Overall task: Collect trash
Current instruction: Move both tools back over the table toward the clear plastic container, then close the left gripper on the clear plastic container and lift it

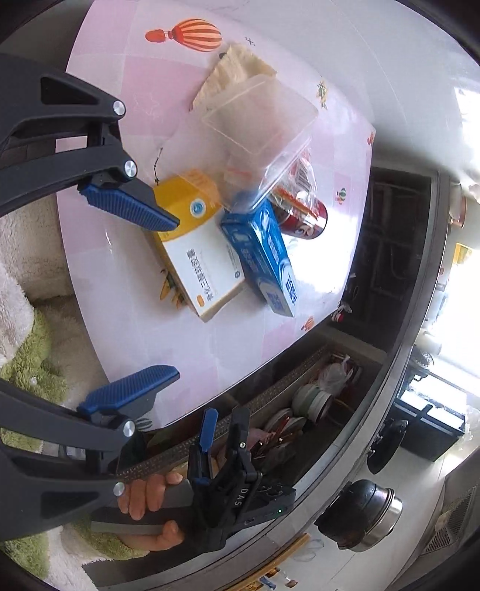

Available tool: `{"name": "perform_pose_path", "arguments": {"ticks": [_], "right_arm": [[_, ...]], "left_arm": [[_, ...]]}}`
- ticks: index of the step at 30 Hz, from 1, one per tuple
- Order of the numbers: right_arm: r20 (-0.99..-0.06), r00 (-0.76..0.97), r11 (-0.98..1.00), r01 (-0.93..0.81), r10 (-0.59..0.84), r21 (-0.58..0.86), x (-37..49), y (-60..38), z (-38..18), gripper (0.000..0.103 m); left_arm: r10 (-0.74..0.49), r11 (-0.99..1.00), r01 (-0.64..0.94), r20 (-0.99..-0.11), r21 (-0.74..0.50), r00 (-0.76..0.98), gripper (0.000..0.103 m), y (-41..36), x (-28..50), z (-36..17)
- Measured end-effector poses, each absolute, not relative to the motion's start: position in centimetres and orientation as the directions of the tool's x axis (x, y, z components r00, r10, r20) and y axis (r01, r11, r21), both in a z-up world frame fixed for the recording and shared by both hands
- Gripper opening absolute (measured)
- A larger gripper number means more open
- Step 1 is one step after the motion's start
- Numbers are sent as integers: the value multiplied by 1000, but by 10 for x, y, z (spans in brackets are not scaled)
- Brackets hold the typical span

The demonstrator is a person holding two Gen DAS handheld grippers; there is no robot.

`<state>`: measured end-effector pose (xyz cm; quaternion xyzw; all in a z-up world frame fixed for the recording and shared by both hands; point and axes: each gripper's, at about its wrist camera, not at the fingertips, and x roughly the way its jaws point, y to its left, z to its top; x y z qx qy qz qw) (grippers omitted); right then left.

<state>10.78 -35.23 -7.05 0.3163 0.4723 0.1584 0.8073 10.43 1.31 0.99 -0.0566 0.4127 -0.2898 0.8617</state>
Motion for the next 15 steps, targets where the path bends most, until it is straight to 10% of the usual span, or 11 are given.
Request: {"name": "perform_pose_path", "arguments": {"ticks": [15], "right_arm": [[-710,409,791,-51,573,609,141,-289,-71,68]], "left_arm": [[-407,913,240,-680,-330,610,80,69,146,12]]}}
